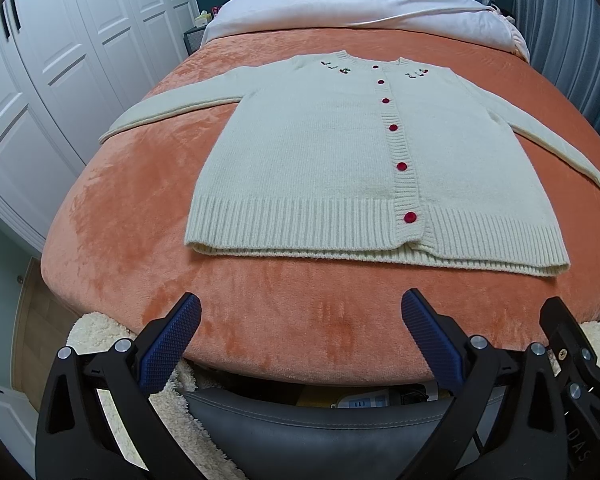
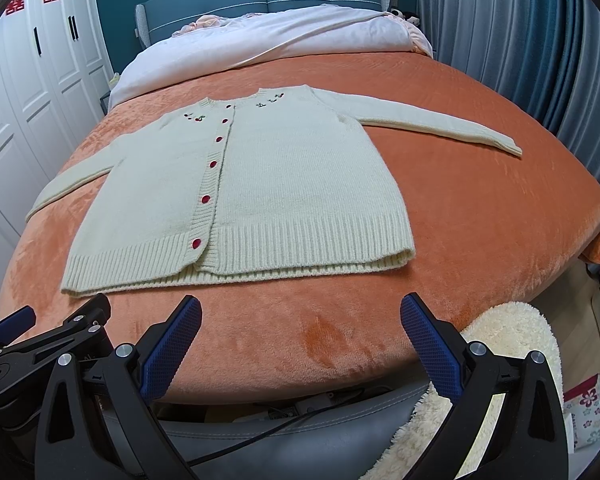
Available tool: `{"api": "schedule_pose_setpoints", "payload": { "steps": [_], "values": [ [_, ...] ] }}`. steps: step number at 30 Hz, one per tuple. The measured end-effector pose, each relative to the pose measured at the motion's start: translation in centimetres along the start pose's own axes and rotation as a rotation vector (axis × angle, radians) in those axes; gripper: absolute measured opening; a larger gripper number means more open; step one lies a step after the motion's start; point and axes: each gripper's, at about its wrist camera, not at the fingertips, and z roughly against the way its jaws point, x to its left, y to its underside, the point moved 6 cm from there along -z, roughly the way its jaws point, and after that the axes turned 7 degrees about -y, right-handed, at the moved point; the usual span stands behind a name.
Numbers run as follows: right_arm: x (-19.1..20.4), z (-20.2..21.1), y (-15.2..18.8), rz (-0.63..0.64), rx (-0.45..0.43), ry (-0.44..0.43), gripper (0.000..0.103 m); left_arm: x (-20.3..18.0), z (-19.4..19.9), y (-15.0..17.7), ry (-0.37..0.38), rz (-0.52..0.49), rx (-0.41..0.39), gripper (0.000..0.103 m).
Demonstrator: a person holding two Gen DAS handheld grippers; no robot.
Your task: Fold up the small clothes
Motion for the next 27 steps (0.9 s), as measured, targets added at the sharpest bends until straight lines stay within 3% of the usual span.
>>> {"api": "schedule_pose_setpoints", "payload": {
  "steps": [27],
  "values": [
    [-0.06, -0.17, 0.06, 0.0, 0.004, 0.002, 0.098, 0.12, -0.23, 0.11, -0.002, 0.0, 0.006, 0.097]
  ]
}}
